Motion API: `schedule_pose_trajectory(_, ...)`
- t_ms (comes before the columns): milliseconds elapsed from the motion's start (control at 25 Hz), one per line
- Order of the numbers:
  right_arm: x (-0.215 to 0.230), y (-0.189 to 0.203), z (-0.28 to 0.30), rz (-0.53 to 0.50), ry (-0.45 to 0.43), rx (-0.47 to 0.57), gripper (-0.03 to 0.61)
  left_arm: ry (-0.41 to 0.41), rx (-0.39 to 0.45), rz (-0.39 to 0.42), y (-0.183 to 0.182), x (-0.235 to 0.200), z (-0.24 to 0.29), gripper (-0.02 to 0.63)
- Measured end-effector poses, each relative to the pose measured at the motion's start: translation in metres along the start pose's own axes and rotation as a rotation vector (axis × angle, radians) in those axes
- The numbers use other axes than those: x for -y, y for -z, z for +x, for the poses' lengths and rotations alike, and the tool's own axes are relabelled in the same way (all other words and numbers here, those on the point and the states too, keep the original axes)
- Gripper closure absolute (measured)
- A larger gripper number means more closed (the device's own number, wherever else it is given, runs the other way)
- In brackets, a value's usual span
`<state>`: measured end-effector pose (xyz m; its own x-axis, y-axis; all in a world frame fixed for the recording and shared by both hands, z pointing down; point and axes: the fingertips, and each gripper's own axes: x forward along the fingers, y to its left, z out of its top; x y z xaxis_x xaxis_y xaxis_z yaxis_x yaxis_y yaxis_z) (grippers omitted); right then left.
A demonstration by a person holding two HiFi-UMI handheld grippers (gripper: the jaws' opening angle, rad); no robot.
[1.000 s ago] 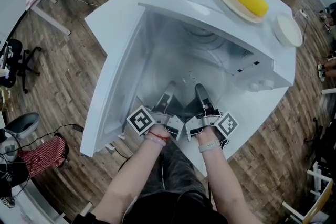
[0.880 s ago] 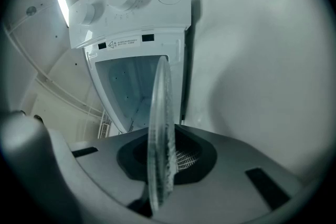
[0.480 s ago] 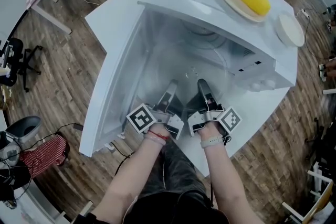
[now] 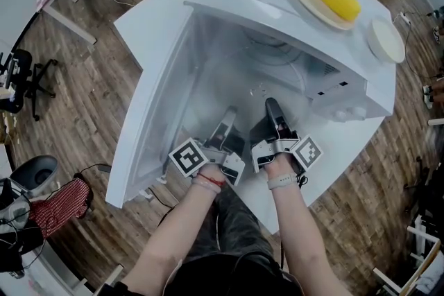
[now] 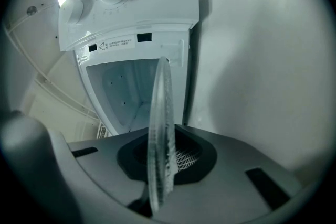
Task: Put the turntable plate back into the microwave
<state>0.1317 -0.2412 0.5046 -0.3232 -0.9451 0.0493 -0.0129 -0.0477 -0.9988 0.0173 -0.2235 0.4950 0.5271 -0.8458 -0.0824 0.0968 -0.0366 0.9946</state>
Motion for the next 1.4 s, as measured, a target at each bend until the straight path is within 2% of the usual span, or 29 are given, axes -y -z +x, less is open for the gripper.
schedule_pose_trajectory(1400,-0.008,-0.022,0.037,-0.052,0.0,0.037,0.538,-0.002,-0.008,-0.04,0.0,-0.002,0.007,0.581)
